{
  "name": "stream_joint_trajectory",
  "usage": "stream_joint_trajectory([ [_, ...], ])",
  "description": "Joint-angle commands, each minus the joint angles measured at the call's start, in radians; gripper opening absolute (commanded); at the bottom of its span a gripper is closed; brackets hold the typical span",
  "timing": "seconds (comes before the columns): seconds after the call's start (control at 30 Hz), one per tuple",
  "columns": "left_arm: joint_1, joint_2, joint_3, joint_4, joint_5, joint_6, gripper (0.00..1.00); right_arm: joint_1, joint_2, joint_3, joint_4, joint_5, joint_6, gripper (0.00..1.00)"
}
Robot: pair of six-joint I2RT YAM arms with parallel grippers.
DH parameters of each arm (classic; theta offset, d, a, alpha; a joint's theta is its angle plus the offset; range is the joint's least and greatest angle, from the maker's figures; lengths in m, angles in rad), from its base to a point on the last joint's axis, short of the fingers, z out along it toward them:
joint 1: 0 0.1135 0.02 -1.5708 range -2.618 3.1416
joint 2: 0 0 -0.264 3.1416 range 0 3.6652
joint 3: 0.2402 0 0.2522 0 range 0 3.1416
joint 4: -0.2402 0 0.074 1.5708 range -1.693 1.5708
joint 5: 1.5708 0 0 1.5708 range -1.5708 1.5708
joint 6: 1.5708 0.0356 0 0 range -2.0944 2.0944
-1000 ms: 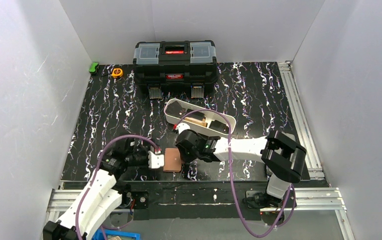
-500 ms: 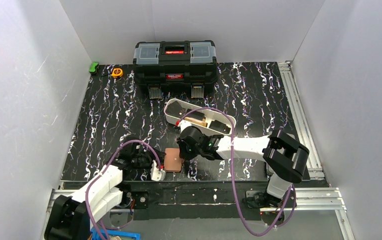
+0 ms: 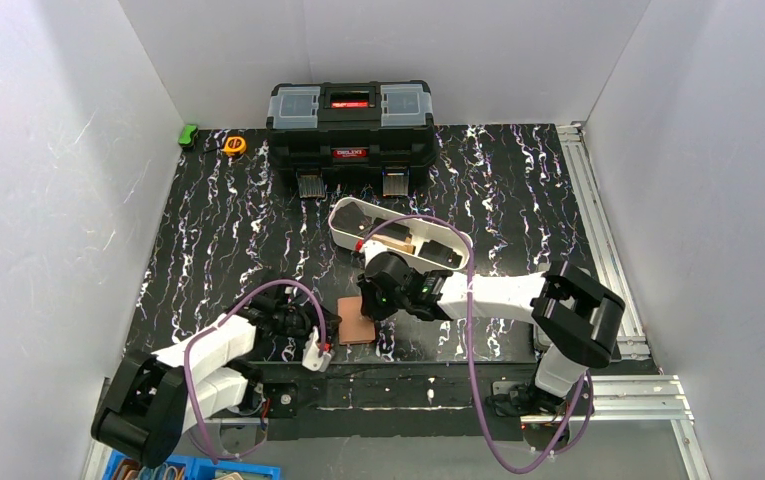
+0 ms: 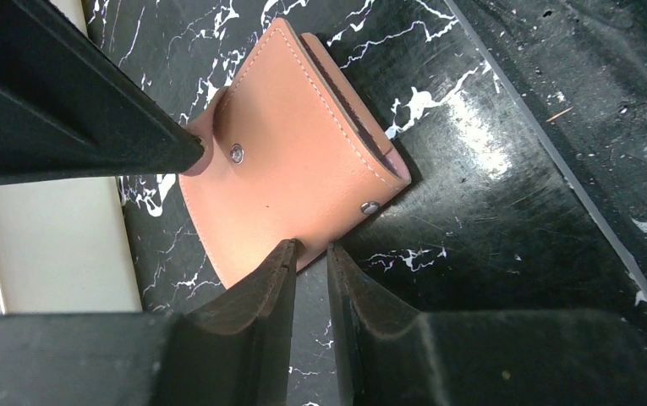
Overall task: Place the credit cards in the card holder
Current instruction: Close the card holder at the center of the board.
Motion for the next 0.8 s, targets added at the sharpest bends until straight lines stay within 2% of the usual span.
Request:
stream_joint_trajectory([
  [0.0, -0.017, 0.028, 0.015, -0.032, 0.015, 0.038, 0.19, -0.001, -0.031, -0.011, 0.034, -0.022, -0.001, 0.03],
  [0.57, -0.019, 0.006, 0.001, -0.044, -0.025, 0.02, 0.19, 0.001, -0.015, -0.014, 0.035, -0.052, -0.041, 0.02],
  [0.67, -0.019, 0.003, 0.003, -0.045, -0.028, 0.005, 0.19, 0.018, -0.003, -0.002, 0.025, -0.037, -0.055, 0.03],
  [0.77, -0.021, 0.001, 0.005, -0.044, -0.031, -0.003, 0.19, 0.034, 0.013, 0.017, 0.013, -0.023, -0.066, 0.09],
])
